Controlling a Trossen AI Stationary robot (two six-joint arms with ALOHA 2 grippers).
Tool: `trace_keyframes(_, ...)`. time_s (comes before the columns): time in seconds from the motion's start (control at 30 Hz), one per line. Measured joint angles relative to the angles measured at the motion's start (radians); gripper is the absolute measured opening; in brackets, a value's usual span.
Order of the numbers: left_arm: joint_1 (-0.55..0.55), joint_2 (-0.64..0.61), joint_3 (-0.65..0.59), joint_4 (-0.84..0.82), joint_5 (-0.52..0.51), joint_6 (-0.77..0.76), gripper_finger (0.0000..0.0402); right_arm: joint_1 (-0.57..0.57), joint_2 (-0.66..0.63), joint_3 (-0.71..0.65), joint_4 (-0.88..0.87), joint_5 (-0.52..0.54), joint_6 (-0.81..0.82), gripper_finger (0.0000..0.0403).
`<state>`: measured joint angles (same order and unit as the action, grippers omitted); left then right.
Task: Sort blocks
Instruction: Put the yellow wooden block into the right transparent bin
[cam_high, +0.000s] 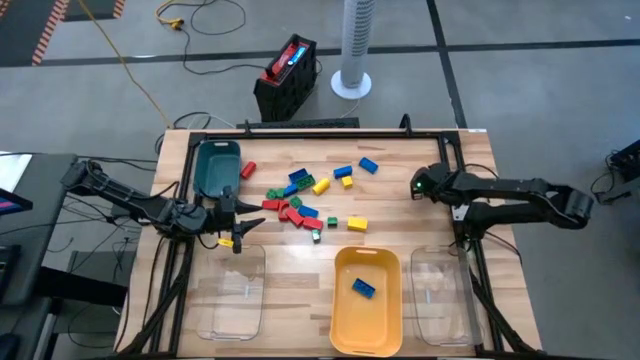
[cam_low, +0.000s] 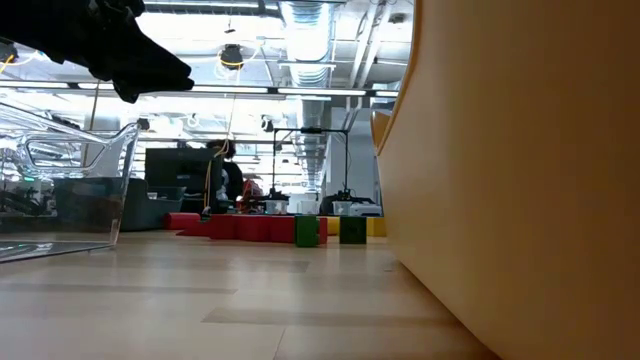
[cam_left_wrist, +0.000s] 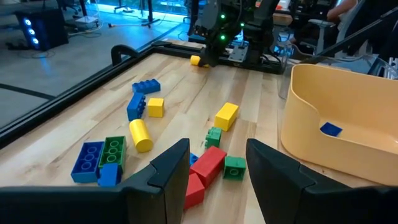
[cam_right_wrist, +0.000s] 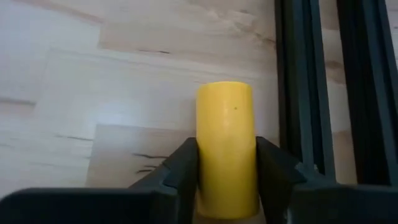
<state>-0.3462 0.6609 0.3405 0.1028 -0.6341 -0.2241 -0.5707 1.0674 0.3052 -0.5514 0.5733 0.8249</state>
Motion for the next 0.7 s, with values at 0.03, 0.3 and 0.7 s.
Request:
trace_keyframes(0.03, 0.0, 0.0, 0.0, 0.0, 0.0, 0.0, 0.0155, 0.003, 0.0, 0.0, 0.002, -0.003, -0.006, 0.0126)
trace_keyframes(0.3, 0.0, 0.0, 0.0, -0.002, 0.0, -0.01, 0.0155, 0.157, -0.002, 0.044, -0.02, -0.135, -0.018, 0.0125)
trace_keyframes(0.7, 0.0, 0.0, 0.0, -0.022, 0.0, -0.05, 0.0155, 0.529, -0.011, 0.307, -0.105, -0.162, -0.099, 0.012)
